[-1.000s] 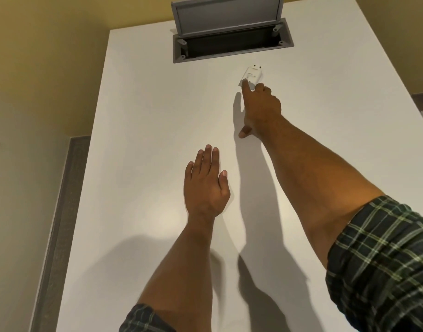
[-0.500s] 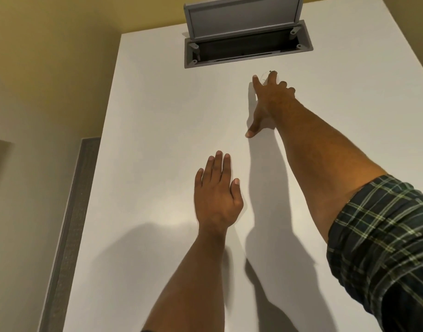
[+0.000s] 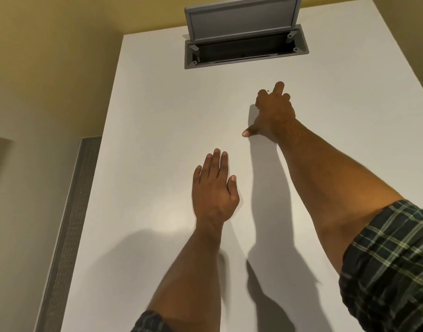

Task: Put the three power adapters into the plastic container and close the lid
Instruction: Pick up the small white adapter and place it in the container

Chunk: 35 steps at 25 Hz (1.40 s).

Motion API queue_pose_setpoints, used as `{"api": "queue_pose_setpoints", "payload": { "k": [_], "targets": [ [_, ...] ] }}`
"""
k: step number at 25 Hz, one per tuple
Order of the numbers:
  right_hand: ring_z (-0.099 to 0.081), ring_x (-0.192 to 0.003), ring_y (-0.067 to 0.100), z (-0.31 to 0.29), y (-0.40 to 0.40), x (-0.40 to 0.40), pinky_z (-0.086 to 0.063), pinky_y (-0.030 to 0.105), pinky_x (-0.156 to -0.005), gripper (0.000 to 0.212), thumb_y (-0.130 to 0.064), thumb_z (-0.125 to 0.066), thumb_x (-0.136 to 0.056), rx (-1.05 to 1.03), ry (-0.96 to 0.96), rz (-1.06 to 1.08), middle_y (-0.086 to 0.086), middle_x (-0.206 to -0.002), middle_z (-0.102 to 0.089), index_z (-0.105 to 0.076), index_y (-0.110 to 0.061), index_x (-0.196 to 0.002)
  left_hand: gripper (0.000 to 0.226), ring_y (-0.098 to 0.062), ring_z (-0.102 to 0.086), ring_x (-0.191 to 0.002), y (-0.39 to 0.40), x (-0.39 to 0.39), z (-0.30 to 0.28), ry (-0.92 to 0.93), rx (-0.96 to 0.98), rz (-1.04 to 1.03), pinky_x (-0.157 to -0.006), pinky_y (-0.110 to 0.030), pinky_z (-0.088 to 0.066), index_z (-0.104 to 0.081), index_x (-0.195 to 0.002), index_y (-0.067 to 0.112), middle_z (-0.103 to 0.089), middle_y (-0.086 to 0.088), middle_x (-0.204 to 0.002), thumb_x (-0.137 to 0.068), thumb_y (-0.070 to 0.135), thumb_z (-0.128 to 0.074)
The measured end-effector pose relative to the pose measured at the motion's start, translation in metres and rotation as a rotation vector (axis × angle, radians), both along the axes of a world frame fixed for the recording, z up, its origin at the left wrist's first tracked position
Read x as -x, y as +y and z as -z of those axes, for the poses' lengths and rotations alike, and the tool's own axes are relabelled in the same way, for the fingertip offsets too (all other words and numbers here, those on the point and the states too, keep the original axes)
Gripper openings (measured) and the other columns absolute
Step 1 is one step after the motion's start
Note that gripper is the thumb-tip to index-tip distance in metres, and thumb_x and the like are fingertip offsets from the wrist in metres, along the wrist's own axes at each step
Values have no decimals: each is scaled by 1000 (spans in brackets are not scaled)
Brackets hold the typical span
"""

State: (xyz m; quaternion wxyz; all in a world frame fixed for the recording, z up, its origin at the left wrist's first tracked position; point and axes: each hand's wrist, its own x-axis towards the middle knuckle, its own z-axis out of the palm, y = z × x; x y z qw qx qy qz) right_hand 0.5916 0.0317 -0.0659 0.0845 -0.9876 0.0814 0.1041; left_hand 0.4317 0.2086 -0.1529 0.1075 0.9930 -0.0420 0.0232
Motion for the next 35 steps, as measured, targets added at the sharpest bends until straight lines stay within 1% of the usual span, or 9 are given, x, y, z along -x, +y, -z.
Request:
{"api": "queue_pose_setpoints", "payload": {
  "k": [2, 5, 9, 13, 20, 27, 30, 32, 35],
  "targets": [
    [-51, -114, 37, 2, -2, 15, -52, 43, -91, 88, -54, -87, -65, -41, -81, 22, 20, -141, -33, -49, -11, -131, 62, -15, -17, -159, 1, 0, -1, 13, -5, 1, -127, -42, -21, -24, -162, 25, -18, 5, -171, -103, 39, -30],
    [-53, -106, 40, 1, -5, 45, -51, 43, -84, 43, -31, -71, -88, -126, -235, 54, 21, -135, -38, -54, -10, -122, 61, -14, -15, -159, 1, 2, -4, 35, -1, 5, -128, -42, -19, -23, -162, 24, -17, 5, -171, -103, 39, -29],
    [-56, -97, 39, 1, -8, 101, -51, 42, -77, 25, -27, -57, -97, -184, -341, 90, 19, -123, -45, -56, -10, -115, 60, -15, -16, -159, 1, 2, -5, 51, 21, 12, -128, -41, -19, -24, -162, 20, -19, 3, -171, -105, 36, -29],
    [-58, -91, 38, -1, -11, 160, -51, 46, -79, 20, -19, -47, -99, -263, -402, 15, 19, -116, -49, -56, -6, -112, 58, -16, -17, -158, -3, 9, -9, 81, 28, -9, -129, -38, -17, -22, -162, 14, -20, -1, -170, -107, 32, -24],
    [-56, -92, 36, -8, -16, 241, -48, 43, -81, 14, -13, -48, -99, -430, -406, 28, 16, -115, -50, -55, -4, -107, 59, -17, -2, -160, 14, 55, -25, 269, 13, 114, -130, -38, -8, -5, -164, 14, 1, -1, -173, -110, 32, -21],
    [-56, -91, 29, -24, 0, 304, -47, 40, -75, 8, -18, -50, -98, -599, -348, 92, 9, -107, -54, -47, -11, -99, 57, -17, -7, -160, 36, 120, -45, 373, 96, 151, -129, -36, -16, -12, -164, 12, -5, -1, -173, -111, 30, -24],
    [-53, -75, 22, -32, 6, 328, -42, 35, -66, 13, -26, -47, -99, -704, -337, 152, 0, -88, -54, -39, -16, -96, 57, -19, -11, -160, 53, 157, -52, 370, 95, 113, -129, -36, -20, -15, -163, 11, -9, -2, -172, -111, 30, -25],
    [-57, -68, 23, -38, 10, 344, -44, 36, -61, 16, -32, -47, -100, -770, -338, 160, -1, -79, -58, -36, -20, -100, 56, -21, -10, -160, 61, 185, -55, 366, 88, 87, -129, -35, -18, -16, -163, 9, -9, -4, -172, -111, 28, -25],
    [-67, -96, 23, -43, 16, 367, -52, 35, -77, 29, -36, -48, -100, -864, -298, 190, -2, -101, -69, -40, -25, -126, 57, -23, -9, -160, 72, 225, -58, 370, 88, 51, -130, -34, -14, -15, -163, 6, -9, -7, -172, -111, 26, -26]
  ]
}}
